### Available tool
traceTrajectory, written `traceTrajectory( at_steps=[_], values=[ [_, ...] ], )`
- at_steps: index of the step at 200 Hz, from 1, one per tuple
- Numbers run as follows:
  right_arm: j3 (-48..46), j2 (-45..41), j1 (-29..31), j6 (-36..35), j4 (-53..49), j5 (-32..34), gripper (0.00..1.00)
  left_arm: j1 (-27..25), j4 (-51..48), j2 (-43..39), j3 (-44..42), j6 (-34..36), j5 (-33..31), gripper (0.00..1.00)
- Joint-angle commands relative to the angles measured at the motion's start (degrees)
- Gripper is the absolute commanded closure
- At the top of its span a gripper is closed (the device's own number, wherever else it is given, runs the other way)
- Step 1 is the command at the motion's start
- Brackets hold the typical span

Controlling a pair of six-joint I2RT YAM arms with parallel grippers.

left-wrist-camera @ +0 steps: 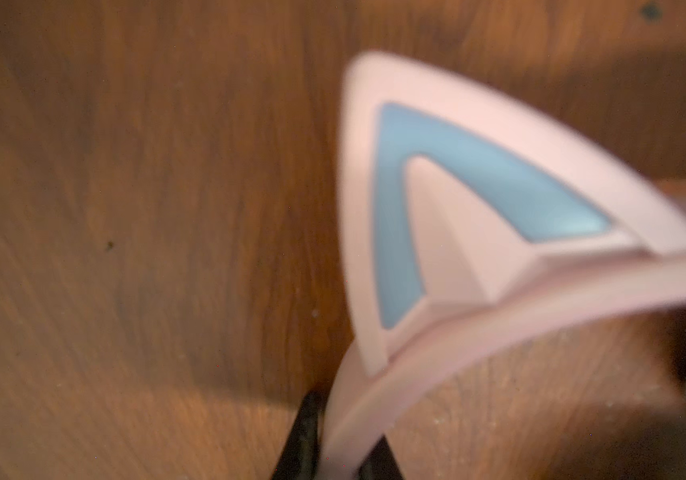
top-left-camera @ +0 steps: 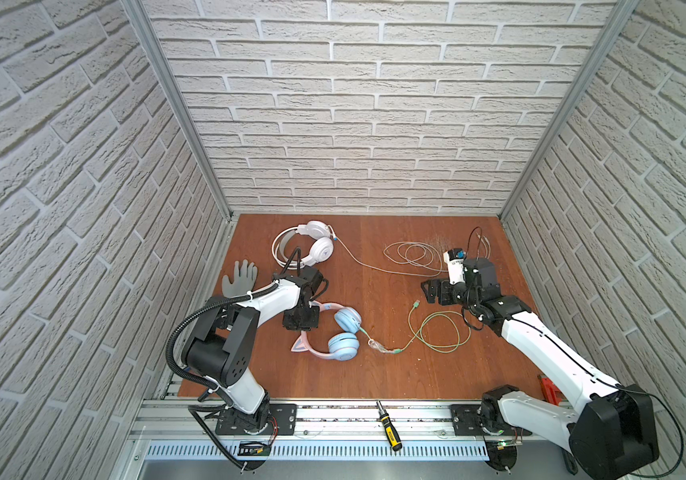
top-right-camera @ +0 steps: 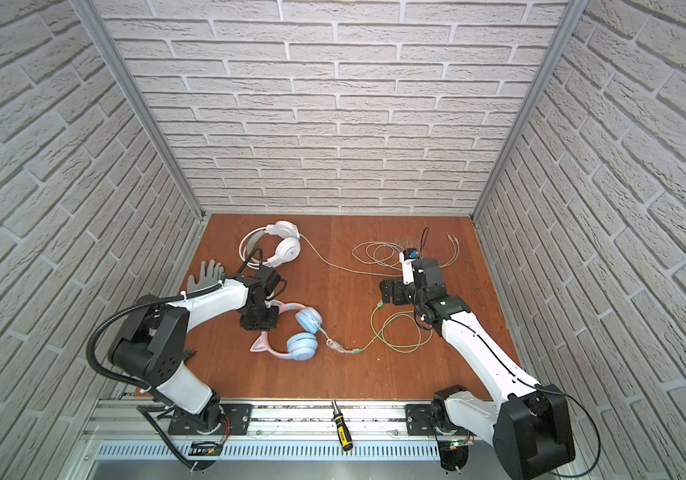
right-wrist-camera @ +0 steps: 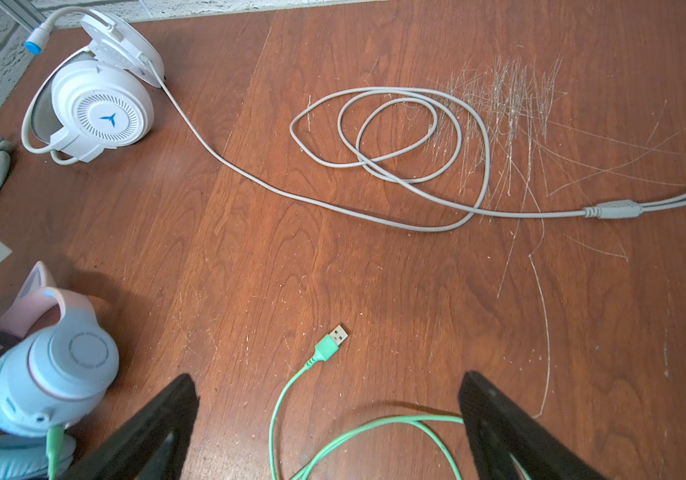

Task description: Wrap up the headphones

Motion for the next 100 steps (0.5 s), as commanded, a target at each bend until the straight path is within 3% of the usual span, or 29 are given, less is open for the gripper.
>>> traceTrajectory(
  at_steps=[1,17,53,100],
  values=[
    [1.59,0.87,0.48,-0.42,2.46,-0.49,0.01,-0.07,-1.91,1.23,-0.44,-2.47,-3.17,0.92],
    [2.51,1.91,0.48,-1.35,1.82,-1.64,0.01,-0.07,-1.98,0.65,0.13,-3.29,-1.99,1.00],
    [5.73,4.30,0.49,-5.05,-1.49,-6.55,0.01,-0.10,-4.20,-0.95,3.31,-1.64,-0.92,1.00],
    [9.90,8.46,0.48,-6.95,-5.29,-24.45,0.02,0.19,-8.80,-1.61,9.25,3.18,6.29,1.00]
  ],
)
